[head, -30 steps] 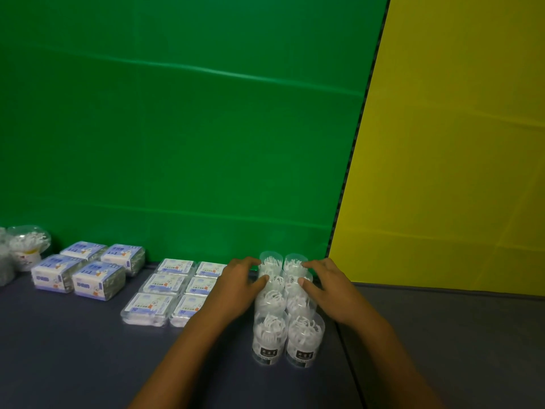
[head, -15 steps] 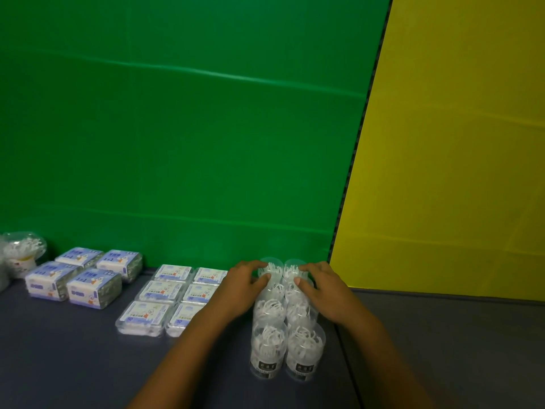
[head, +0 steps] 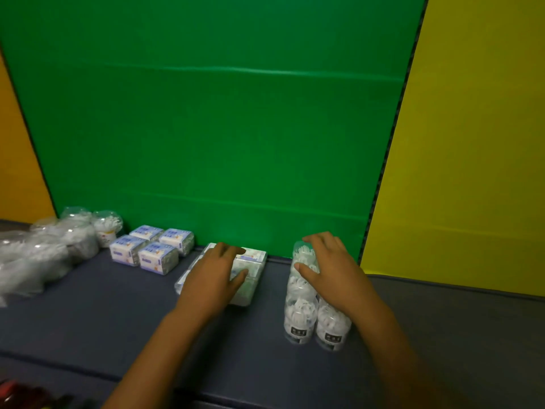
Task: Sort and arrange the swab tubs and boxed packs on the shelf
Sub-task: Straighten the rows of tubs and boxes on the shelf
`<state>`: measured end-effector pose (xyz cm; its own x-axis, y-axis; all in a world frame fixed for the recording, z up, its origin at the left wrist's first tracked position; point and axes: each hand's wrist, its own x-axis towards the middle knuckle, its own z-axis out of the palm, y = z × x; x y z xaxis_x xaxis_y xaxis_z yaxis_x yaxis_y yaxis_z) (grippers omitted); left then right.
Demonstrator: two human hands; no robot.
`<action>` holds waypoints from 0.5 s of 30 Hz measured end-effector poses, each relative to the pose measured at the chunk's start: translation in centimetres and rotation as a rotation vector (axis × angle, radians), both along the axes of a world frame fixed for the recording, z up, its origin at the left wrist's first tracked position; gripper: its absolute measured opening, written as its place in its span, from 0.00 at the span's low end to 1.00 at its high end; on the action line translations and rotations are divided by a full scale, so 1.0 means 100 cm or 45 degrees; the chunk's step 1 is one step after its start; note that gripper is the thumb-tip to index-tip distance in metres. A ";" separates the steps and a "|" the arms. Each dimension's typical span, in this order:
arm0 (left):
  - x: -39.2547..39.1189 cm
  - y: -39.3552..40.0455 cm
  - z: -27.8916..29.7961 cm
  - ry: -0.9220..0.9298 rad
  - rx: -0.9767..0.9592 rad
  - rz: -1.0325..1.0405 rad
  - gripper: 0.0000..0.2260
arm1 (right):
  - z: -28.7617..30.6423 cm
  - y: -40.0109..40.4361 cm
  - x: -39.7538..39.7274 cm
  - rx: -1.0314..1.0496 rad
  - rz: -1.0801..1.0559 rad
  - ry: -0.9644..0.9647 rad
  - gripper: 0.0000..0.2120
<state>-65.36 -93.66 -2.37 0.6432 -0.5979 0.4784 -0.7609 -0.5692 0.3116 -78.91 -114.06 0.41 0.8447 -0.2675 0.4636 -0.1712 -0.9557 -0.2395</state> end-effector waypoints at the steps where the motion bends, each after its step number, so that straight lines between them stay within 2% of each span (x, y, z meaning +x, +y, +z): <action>1: 0.001 0.009 0.000 -0.013 0.020 0.017 0.20 | 0.000 0.008 0.004 -0.008 0.023 0.006 0.26; 10: 0.029 0.068 -0.012 0.117 0.037 0.043 0.24 | -0.011 0.065 0.042 0.061 0.193 0.176 0.29; 15: 0.060 0.075 -0.026 0.360 0.055 -0.019 0.34 | -0.022 0.084 0.075 0.246 0.203 0.336 0.31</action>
